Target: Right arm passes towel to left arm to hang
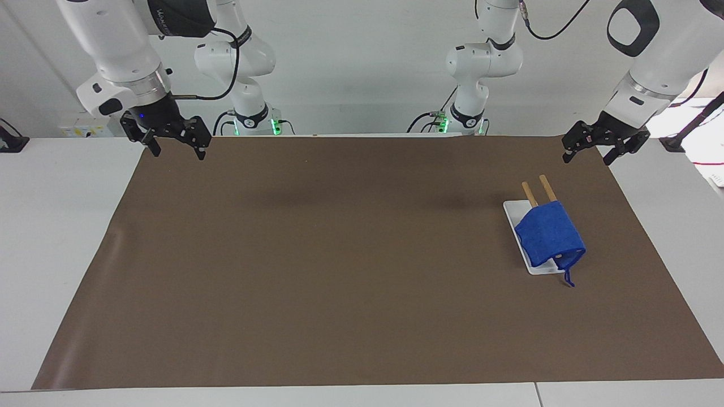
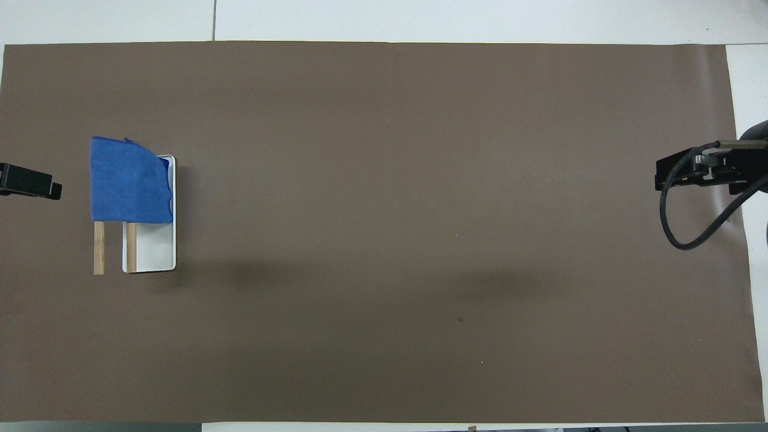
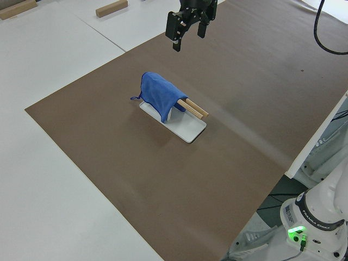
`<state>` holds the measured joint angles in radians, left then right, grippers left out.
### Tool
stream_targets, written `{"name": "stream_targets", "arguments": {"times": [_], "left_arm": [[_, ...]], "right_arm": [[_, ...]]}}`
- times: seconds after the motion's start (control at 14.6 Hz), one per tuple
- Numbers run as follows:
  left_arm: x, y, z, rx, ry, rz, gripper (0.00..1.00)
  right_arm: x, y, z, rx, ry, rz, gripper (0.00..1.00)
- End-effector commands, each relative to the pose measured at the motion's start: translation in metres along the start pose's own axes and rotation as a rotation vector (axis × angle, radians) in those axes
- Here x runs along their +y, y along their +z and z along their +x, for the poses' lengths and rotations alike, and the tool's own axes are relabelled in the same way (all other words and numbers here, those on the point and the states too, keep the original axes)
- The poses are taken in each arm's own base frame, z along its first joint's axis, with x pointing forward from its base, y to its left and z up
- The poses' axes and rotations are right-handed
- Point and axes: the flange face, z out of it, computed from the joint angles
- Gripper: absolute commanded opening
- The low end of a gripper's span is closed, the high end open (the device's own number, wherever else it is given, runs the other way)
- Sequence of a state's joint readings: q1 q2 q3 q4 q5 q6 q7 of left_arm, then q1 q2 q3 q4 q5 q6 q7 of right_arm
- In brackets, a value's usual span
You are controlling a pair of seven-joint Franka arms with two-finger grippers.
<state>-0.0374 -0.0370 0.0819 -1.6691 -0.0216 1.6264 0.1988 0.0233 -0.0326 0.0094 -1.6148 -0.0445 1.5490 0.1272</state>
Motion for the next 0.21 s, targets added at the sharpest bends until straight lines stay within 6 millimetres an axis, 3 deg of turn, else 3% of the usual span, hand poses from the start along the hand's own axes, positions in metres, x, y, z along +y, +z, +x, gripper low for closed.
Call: {"name": "stream_targets", "arguments": {"times": [0.0, 0.14], "left_arm": [[0.0001, -0.0017, -0.0054, 0.017, 0.014, -0.003, 1.00], [-0.0023, -0.0018, -0.0059, 0.018, 0.008, -0.003, 1.00]], "right_arm": [[0.0016, -0.0006, -0.0049, -0.013, 0.018, 0.021, 1.00], [0.0036, -0.0026, -0.0053, -0.010, 0.016, 0.020, 1.00]]}}
